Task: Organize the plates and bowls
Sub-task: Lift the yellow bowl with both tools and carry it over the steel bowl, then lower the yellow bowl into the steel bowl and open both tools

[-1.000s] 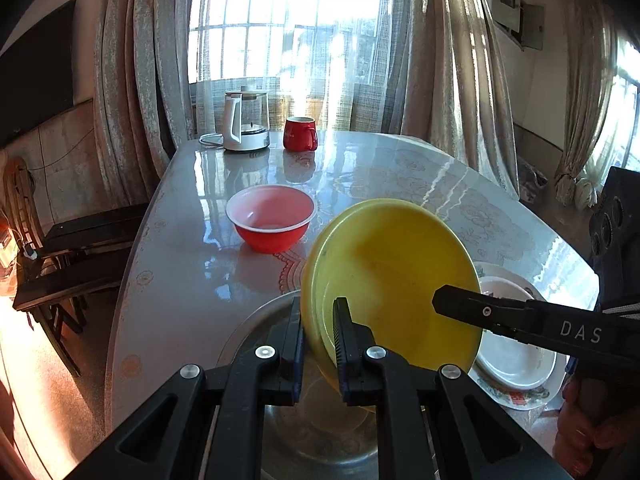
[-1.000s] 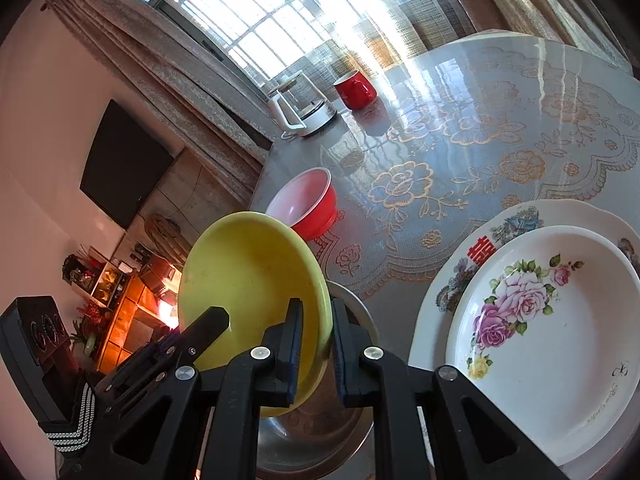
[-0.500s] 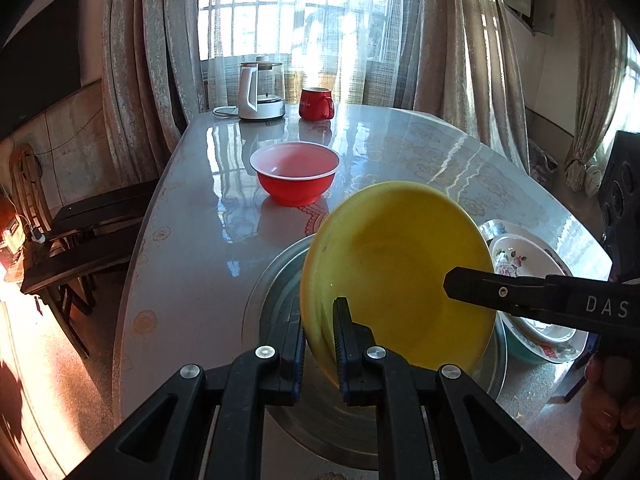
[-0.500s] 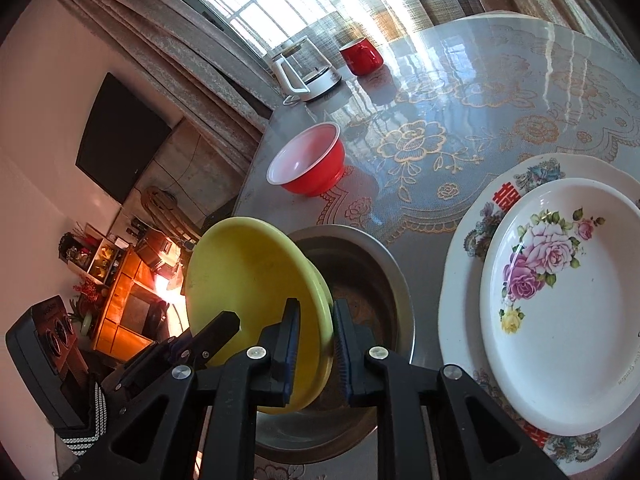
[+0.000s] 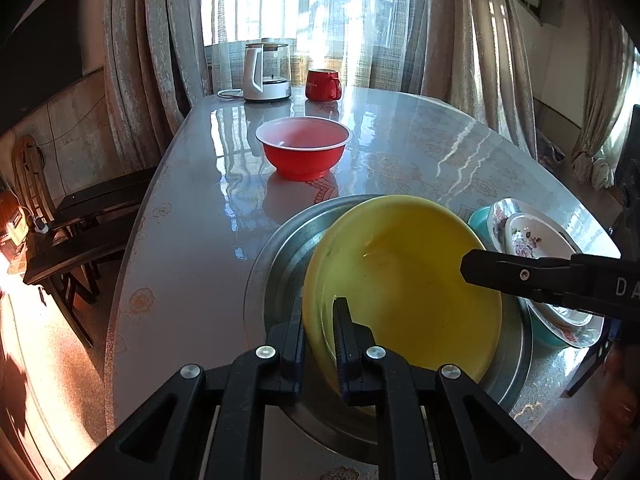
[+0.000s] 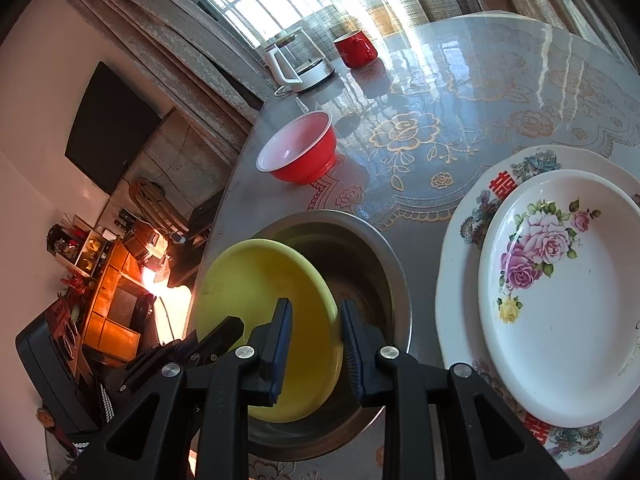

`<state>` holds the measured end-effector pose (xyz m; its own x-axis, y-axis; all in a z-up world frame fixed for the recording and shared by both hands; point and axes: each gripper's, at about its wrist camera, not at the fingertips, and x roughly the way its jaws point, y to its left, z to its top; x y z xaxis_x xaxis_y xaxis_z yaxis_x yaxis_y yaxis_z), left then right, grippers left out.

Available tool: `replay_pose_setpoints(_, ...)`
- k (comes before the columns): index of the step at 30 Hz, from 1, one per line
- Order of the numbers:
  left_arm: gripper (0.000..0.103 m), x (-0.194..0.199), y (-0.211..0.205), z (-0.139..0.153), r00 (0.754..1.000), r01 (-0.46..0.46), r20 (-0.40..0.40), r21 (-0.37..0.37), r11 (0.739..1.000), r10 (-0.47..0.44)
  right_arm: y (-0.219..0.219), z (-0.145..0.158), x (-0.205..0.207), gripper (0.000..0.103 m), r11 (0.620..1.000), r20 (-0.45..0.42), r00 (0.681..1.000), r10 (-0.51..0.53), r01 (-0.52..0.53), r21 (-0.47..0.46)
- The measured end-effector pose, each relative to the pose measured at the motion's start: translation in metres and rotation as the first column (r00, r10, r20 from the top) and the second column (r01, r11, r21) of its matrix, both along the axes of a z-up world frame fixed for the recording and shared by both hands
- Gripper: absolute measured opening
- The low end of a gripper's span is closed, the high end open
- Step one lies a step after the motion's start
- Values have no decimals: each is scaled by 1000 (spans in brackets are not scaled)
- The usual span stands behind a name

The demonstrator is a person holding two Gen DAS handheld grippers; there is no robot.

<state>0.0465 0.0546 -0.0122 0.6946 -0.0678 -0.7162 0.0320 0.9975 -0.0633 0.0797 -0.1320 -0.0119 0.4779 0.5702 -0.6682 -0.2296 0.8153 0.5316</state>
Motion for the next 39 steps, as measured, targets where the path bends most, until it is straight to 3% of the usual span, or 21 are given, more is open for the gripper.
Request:
replay_pose_setpoints(11,13,6,-8,-5,1000,1,30,77,997,-3,8,4,-4,33,998,51,999,3,1,-67)
replay_pose_setpoints(25,16,9,-18,-10,998,7,57,145,989,-15,0,5,-6,34,998,63,998,-15,19,-61)
replay_pose_setpoints(32,16,13,-10,-5,999,-15,51,108,994,9,-7,7,-7,34,999,73,997,-38,40,-32)
replay_pose_setpoints(37,17,10,7,12,996,-48,78,9,999,47,-14,9,-9,34,998,83,994,-65,65,4)
replay_pose_setpoints(38,20,9,10,16,995,-57,86,-2,998,57,-15,9,-9,34,998,82,994,-67,67,10)
replay_pose_setpoints(39,30,8,13,18,994,-66,90,-11,998,67,-16,9,-9,34,998,81,994,-67,66,16)
